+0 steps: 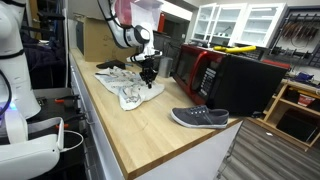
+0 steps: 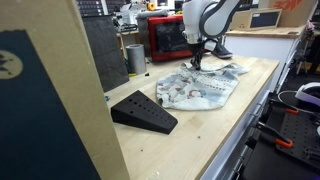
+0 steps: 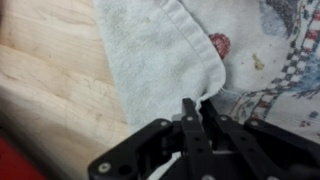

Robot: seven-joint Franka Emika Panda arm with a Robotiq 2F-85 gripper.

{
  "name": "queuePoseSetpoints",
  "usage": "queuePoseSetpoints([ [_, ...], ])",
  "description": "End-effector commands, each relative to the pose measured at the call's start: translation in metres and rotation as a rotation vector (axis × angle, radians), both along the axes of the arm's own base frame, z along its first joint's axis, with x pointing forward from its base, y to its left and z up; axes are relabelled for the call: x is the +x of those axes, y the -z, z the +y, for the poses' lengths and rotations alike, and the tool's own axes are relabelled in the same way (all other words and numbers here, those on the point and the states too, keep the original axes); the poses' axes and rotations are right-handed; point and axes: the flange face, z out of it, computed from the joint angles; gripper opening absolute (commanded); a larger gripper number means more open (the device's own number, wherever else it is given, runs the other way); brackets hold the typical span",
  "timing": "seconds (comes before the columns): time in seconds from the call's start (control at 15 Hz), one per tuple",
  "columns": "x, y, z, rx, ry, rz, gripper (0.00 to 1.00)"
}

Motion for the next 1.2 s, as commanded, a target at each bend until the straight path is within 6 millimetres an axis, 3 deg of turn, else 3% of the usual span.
queuePoseSetpoints([
  [0.0, -0.004, -0.01, 0.005, -0.014, 0.015, -0.031, 0.0],
  [0.33, -0.006, -0.032, 0.008, -0.01, 0.045, -0.079, 0.01],
  [0.73, 0.0, -0.064, -0.018, -0.038, 0.13, -0.144, 0.01],
  [0.8, -0.001, -0.065, -0.022, -0.047, 0.139, -0.149, 0.08],
  [0.87, -0.001, -0.065, -0.026, -0.056, 0.139, -0.149, 0.3],
  [0.93, -0.002, -0.065, -0.029, -0.066, 0.138, -0.146, 0.04],
  [1.13, -0.004, -0.064, -0.037, -0.084, 0.143, -0.141, 0.0],
])
